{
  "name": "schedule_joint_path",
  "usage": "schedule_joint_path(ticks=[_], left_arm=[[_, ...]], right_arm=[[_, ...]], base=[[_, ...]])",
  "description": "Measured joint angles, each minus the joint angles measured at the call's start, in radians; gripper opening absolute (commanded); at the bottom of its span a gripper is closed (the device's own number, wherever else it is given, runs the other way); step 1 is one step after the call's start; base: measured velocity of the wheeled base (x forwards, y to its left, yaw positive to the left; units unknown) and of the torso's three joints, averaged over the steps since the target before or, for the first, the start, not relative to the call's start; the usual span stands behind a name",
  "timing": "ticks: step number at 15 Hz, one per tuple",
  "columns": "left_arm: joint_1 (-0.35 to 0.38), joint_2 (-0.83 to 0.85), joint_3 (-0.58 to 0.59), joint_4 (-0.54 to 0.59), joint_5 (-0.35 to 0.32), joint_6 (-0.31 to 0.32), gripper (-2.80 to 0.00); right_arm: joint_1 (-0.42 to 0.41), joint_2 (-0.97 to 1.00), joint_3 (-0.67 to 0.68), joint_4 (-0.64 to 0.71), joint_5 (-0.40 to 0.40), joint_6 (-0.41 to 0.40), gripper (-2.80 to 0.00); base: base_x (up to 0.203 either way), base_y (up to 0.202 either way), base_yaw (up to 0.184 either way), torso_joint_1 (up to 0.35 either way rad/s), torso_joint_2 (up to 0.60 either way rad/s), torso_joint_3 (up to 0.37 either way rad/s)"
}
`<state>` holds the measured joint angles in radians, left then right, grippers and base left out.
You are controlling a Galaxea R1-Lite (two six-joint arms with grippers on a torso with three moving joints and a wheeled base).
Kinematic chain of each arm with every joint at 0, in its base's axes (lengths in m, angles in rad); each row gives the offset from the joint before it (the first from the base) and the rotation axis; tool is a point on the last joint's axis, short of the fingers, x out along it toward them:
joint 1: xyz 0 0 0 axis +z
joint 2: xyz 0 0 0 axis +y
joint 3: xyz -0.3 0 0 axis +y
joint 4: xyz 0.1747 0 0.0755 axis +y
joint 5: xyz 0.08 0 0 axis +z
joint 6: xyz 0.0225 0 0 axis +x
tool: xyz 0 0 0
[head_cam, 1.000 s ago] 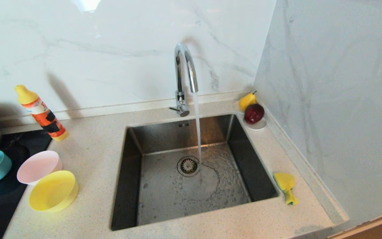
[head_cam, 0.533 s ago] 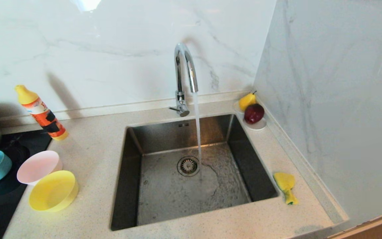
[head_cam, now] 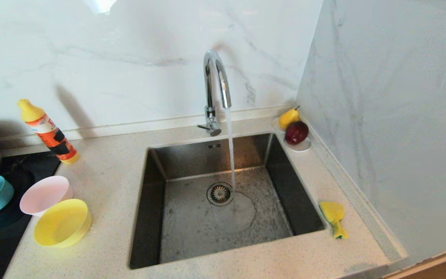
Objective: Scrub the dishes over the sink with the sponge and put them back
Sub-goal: Turn off the faucet
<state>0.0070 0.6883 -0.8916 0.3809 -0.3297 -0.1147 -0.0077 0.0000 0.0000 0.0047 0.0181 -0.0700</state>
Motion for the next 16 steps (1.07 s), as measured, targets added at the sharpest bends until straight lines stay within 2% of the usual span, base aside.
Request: schedule_joint_path(ticks=[4,6,8,11,16], left_arm=[[-0.016,0.447,-0.186,0.033,-0.232,-0.091,-2.8],[-0.045,0.65,-0.263,0.037,-0.319,-0.124,-2.8],[-0.079,0.814,-0.321,0.023,-0.359,-0.143,-2.8],[-0.108,1.011,-0.379,-0.07,-0.377,-0.176,-2.8],[-0.141,1.215,-0.427,-0.259,-0.381,-0.289,-2.8]], right_arm=[[0.0,0.0,0.0,0.0,0.0,0.0,-2.8],[0.0,0.0,0.0,0.0,0.0,0.0,-2.8],[0.0,0.0,0.0,0.0,0.0,0.0,-2.8],[0.0,0.0,0.0,0.0,0.0,0.0,-2.8],[0.0,0.0,0.0,0.0,0.0,0.0,-2.8]], base=[[0.0,0.0,0.0,0.0,0.0,0.0],[0.0,0.0,0.0,0.0,0.0,0.0],[0.0,0.0,0.0,0.0,0.0,0.0],[0.0,0.0,0.0,0.0,0.0,0.0],[0.0,0.0,0.0,0.0,0.0,0.0]])
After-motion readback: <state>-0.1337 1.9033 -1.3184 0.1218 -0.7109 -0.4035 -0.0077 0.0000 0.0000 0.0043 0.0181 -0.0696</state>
